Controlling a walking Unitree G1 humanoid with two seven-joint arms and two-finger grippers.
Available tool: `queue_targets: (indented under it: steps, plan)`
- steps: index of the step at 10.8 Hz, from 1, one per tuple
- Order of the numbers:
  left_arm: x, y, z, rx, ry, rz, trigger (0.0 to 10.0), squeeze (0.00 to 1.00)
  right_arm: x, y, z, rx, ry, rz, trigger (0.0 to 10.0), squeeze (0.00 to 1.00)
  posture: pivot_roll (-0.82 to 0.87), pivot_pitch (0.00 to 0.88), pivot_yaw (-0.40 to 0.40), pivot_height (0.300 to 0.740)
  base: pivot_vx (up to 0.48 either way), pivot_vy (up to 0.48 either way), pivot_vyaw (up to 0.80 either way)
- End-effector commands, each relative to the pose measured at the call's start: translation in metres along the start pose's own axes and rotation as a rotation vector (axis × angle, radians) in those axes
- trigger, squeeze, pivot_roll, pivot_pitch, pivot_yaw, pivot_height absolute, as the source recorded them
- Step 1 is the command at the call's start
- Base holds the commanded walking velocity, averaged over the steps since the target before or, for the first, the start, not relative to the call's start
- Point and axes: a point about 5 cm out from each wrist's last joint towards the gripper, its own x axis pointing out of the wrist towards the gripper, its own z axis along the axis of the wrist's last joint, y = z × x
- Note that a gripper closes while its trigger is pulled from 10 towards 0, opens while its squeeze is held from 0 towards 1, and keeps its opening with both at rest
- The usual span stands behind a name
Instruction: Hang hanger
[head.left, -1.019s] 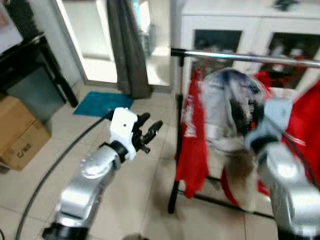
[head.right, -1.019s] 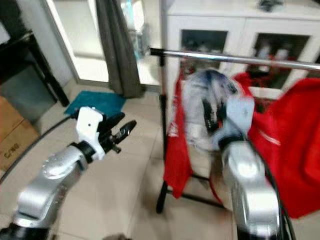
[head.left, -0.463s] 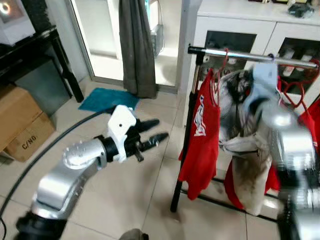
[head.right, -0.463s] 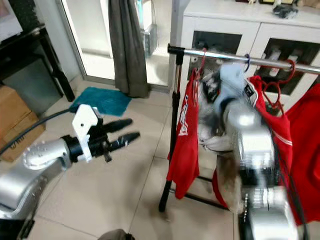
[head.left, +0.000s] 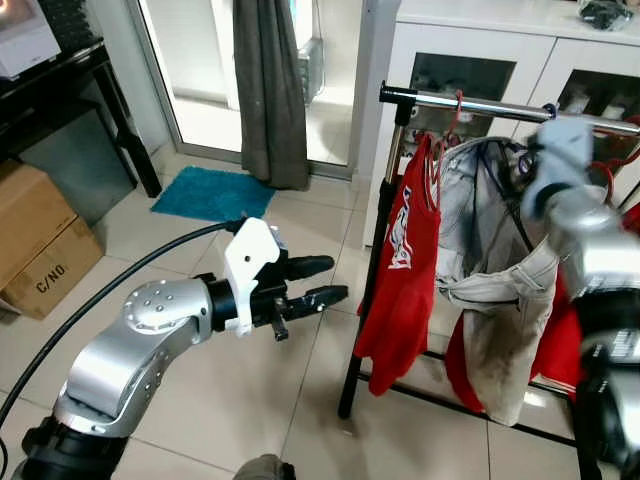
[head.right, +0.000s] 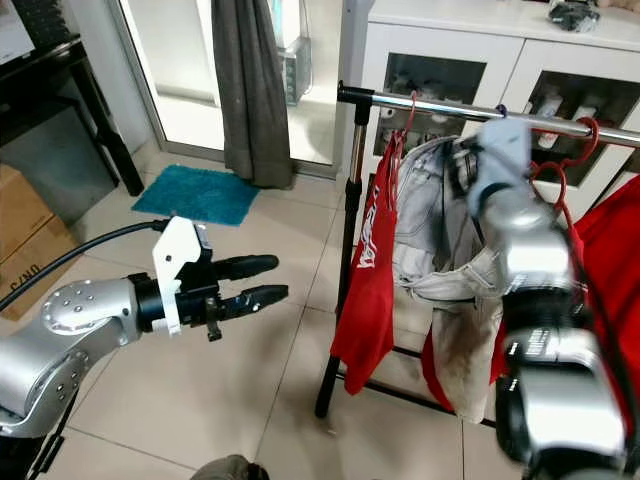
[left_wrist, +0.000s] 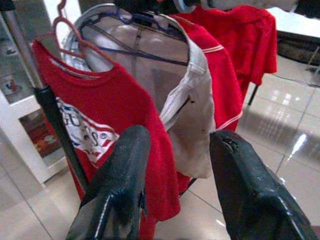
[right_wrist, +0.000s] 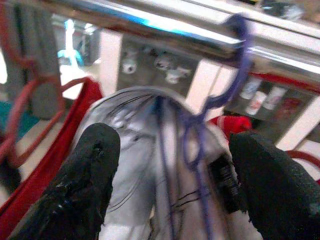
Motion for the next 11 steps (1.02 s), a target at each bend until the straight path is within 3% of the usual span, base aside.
queue_targets:
  steps: [1, 3, 5, 6, 7, 10, 11]
  plan:
    - [0.002, 0.0, 0.001, 0.005, 0.007, -0.024, 10.0, 0.0, 0.003, -0.008, -0.001, 0.023, -0.002, -0.02, 10.0, 0.0, 0.03, 0.0, 0.062, 0.723, 0.0, 0.0, 0.0]
    - [0.003, -0.002, 0.0, 0.005, 0.012, -0.048, 10.0, 0.0, 0.007, -0.007, -0.003, 0.101, -0.013, 0.036, 10.0, 0.0, 0.03, 0.0, 0.072, 0.723, 0.0, 0.0, 0.0]
    - [0.004, 0.0, 0.001, 0.005, 0.011, -0.052, 10.0, 0.0, 0.012, -0.008, -0.003, 0.121, -0.005, 0.057, 10.0, 0.0, 0.03, 0.0, 0.072, 0.723, 0.0, 0.0, 0.0]
    - [0.003, -0.002, 0.0, 0.0, 0.013, -0.051, 10.0, 0.0, 0.014, -0.007, -0.004, 0.119, 0.005, 0.071, 4.7, 0.0, 0.04, 0.0, 0.07, 0.723, 0.0, 0.0, 0.0]
    - [0.002, -0.003, -0.001, -0.005, 0.016, -0.05, 10.0, 0.0, 0.015, -0.007, -0.005, 0.121, 0.012, 0.076, 3.8, 0.0, 0.04, 0.0, 0.069, 0.723, 0.0, 0.0, 0.0]
    - [-0.001, -0.007, -0.004, -0.02, 0.032, -0.04, 10.0, 0.0, 0.017, -0.011, -0.006, 0.124, 0.038, 0.054, 3.6, 0.0, 0.06, 0.004, 0.062, 0.723, 0.0, 0.0, 0.0]
    - [-0.002, -0.008, -0.004, -0.022, 0.035, -0.037, 10.0, 0.0, 0.017, -0.013, -0.006, 0.132, 0.036, 0.042, 4.0, 0.0, 0.07, 0.013, 0.063, 0.723, 0.0, 0.0, 0.0]
